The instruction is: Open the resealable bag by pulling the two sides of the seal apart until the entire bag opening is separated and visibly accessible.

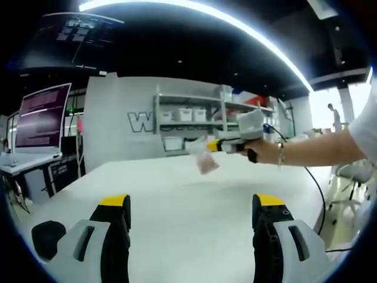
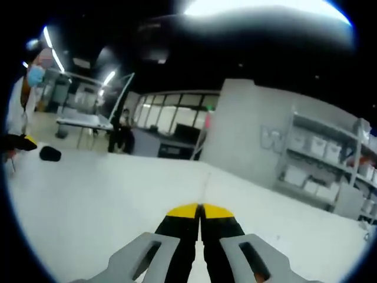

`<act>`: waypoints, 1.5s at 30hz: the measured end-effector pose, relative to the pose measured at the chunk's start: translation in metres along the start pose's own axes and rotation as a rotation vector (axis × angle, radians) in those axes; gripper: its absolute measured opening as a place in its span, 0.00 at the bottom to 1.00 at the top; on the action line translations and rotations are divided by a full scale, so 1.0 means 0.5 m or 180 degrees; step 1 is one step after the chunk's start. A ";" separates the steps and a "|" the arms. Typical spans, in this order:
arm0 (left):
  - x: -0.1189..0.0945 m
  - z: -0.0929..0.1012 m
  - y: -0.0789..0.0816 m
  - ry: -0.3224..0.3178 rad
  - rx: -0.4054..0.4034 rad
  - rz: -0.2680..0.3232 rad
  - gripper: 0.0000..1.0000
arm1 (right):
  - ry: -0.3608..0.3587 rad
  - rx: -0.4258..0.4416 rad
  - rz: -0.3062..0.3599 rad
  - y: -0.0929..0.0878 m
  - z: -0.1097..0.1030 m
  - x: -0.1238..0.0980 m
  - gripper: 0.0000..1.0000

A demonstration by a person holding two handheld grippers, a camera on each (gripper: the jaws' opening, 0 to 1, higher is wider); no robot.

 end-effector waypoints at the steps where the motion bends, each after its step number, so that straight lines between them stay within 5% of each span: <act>1: 0.000 0.001 0.000 -0.0002 -0.0001 -0.0001 0.83 | 0.0003 0.0004 0.0003 0.000 -0.001 -0.002 0.00; 45: -0.001 0.021 0.007 -0.0047 0.0023 0.0004 0.83 | 0.0078 0.0131 0.0235 0.001 -0.022 -0.106 0.00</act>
Point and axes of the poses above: the point that each gripper's makers call its tool centre point, and the gripper's own axes: x roughly forward along the fingers, z roughly to its right, y roughly out of its top, the point moved 7 cm from there along -x, roughly backward along the fingers, and after that the axes turned 1 degree about -z, right-handed, at the moved point
